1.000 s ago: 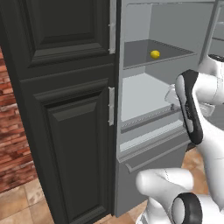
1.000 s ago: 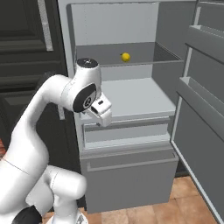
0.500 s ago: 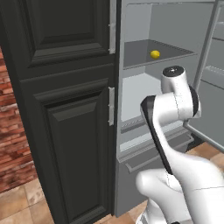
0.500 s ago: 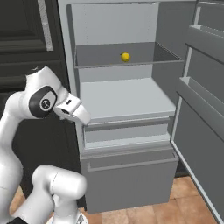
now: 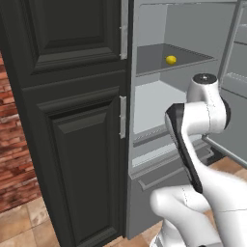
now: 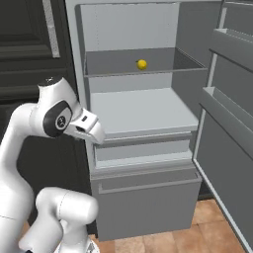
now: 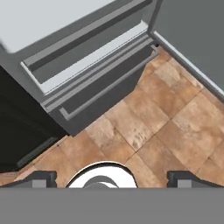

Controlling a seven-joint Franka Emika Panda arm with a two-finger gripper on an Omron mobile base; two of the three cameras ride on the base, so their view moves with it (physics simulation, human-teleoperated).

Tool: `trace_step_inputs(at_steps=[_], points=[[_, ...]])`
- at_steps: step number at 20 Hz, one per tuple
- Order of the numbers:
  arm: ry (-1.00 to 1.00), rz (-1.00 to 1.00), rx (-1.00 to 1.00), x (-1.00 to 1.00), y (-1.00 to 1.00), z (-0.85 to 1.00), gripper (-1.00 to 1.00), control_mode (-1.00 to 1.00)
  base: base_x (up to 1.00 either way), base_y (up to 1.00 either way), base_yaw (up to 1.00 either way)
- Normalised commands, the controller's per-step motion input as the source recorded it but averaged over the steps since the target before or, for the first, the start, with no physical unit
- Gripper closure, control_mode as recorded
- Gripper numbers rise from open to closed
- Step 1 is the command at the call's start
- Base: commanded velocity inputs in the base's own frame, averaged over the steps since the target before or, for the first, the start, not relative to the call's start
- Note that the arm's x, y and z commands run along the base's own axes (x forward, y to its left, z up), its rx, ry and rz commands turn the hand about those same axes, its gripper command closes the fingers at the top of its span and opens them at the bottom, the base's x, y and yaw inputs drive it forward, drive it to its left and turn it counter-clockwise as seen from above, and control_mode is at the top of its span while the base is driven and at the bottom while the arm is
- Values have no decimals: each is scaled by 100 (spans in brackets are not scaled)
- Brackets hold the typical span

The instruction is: Retrieve a lemon from the fridge and place it on the cutting board with the fish.

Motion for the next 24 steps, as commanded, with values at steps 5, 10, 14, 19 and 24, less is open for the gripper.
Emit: trace_step_inputs(at_steps=[5,10,14,19,24], points=[[-1,22,18,-7,0,0,-100,-100,0,0,0],[0,1,0,-3,2,0,-100,-100,0,0,0],[0,0,0,0,0,0,-100,-100,0,0,0],[0,3,0,0,-3,0,-100,100,0,-6,4],[0,0,0,0,0,0,-100,100,0,-52,35]])
